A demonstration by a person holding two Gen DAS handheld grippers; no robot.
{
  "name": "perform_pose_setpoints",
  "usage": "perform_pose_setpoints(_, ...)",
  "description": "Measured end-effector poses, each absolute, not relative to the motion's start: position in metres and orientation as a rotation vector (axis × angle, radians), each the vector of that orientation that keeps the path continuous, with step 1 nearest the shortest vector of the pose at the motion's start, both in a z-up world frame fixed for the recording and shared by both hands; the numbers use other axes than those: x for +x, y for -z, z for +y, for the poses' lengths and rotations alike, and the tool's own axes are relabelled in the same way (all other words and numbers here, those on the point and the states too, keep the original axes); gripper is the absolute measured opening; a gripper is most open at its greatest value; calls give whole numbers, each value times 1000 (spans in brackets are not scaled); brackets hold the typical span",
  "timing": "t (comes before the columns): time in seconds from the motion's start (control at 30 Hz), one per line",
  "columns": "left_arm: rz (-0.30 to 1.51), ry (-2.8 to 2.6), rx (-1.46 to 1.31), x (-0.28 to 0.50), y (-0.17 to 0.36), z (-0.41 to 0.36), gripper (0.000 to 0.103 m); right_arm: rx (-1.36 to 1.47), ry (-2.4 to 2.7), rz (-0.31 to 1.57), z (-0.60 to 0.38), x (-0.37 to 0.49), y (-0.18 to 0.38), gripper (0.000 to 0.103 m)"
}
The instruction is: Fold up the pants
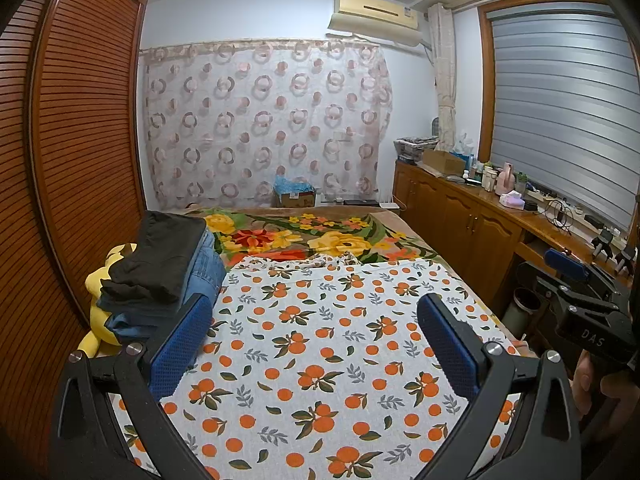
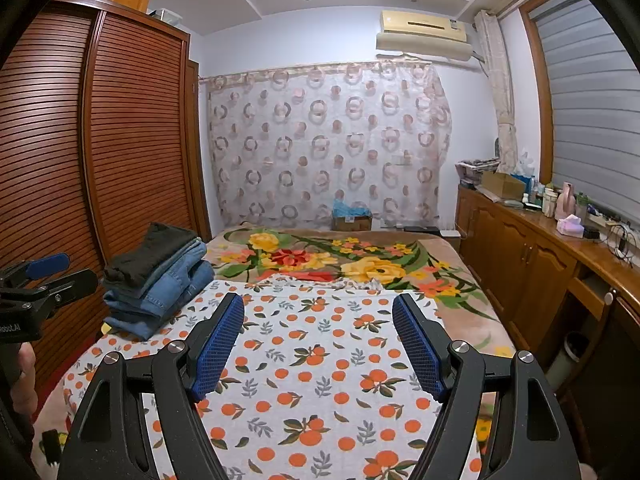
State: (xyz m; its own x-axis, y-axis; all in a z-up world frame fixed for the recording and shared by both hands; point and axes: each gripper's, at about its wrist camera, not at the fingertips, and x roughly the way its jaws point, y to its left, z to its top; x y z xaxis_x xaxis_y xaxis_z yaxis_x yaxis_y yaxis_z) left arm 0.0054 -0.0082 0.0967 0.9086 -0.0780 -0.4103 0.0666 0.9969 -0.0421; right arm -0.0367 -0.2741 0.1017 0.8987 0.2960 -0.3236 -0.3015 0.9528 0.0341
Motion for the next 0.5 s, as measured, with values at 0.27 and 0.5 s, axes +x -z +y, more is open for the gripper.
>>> perform_pose_setpoints(0.27,425,75,-26,5,-97,-8,103,-15,-315,329,-276,-35,-102,78)
perform_pose_setpoints(0.5,425,76,-25,5,-97,-7,103,-16,-316,327,-275,-34,-101,78)
